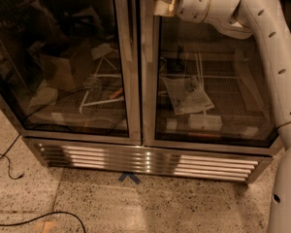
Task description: Pick orange can from top drawer and place on counter
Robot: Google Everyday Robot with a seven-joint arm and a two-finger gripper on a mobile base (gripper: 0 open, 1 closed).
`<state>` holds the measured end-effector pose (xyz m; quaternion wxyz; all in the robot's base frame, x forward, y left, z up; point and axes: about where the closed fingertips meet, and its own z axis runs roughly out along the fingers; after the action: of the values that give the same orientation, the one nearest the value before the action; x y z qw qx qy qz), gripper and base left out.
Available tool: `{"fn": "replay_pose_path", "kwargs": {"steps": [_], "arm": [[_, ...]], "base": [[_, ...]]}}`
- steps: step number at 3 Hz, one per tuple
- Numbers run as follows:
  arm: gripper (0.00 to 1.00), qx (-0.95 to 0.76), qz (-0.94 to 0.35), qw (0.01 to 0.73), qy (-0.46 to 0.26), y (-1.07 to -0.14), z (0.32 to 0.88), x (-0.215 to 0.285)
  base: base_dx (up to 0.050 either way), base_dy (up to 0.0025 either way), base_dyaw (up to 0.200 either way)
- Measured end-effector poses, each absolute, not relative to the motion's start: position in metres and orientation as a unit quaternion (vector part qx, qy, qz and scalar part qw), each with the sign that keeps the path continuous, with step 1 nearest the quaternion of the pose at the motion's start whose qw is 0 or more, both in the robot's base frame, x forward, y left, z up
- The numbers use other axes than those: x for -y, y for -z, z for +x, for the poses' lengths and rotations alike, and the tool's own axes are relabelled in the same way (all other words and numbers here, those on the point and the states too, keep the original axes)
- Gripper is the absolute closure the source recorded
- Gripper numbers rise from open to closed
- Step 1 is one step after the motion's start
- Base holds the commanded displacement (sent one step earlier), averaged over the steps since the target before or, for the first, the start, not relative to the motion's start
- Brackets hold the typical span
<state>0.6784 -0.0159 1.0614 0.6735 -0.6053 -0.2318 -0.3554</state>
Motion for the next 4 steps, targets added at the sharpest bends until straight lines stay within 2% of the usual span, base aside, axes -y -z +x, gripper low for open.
{"fn": "replay_pose_path", "kwargs": {"steps": [1, 2, 3, 4], "arm": [[0.69, 0.232, -0.605, 0.674, 0.355, -1.0614, 0.6784, 0.0159], [0.99, 0.232, -0.605, 0.674, 0.355, -1.0615, 0.6784, 0.0158], [1.00, 0.232, -0.605, 0.674, 0.355, -1.0615, 0.6784, 0.0158], [1.00, 0.232, -0.605, 0.674, 0.355, -1.0615, 0.6783, 0.0158]], "base": [[0.000, 0.00000, 0.000], [0.000, 0.00000, 0.000], [-0.049, 0.00001, 0.000], [0.000, 0.00000, 0.000]]}}
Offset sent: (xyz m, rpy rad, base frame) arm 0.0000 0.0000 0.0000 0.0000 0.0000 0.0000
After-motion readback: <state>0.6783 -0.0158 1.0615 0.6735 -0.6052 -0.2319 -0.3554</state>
